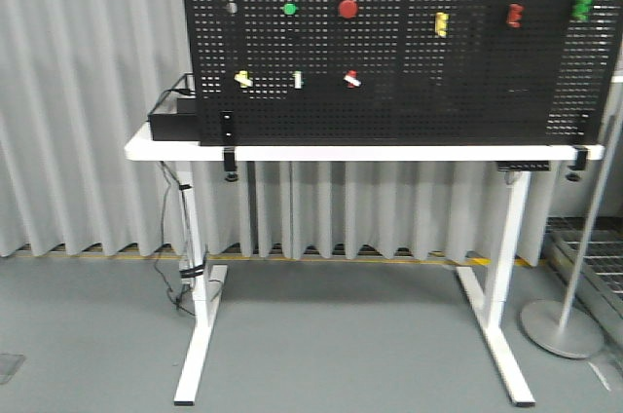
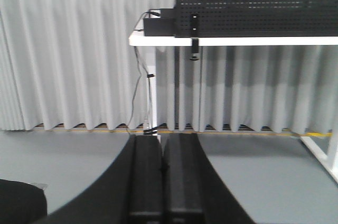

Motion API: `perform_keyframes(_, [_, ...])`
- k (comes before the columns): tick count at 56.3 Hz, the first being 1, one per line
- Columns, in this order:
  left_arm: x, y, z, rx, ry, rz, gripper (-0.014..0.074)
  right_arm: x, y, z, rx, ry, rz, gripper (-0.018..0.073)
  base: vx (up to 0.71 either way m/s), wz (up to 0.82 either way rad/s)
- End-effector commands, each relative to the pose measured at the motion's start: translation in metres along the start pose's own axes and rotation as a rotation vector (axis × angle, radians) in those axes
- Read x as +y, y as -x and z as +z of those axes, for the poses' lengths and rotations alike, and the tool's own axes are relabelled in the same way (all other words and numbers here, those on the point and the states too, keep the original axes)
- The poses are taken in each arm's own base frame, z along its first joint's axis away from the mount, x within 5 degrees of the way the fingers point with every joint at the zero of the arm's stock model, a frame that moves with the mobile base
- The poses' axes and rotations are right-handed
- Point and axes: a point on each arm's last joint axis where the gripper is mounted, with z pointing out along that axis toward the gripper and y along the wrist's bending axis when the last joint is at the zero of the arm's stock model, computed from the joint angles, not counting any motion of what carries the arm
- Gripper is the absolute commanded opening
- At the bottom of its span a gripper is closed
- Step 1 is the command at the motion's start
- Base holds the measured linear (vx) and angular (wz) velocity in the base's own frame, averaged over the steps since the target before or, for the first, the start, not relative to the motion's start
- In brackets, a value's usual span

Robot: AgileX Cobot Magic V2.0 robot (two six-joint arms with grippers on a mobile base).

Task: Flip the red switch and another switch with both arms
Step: 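Drive the base forward to the pegboard, stopping close to the switches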

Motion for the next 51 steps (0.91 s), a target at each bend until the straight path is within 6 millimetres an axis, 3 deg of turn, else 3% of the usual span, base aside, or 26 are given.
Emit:
perform_keyframes(1, [-0.0002, 0.0019, -0.0007, -0.083, -0.006, -0.011, 0.0003, 0.0004, 0.0067, -0.0008, -0.090, 0.003, -0.012, -0.0006, 0.14, 0.20])
perform_keyframes(51, [-0.0002, 0.0019, -0.0007, -0.083, -0.006, -0.011, 0.0003, 0.0004, 0.0067, -0.0008, -0.090, 0.003, -0.012, -0.0006, 0.25, 0.02])
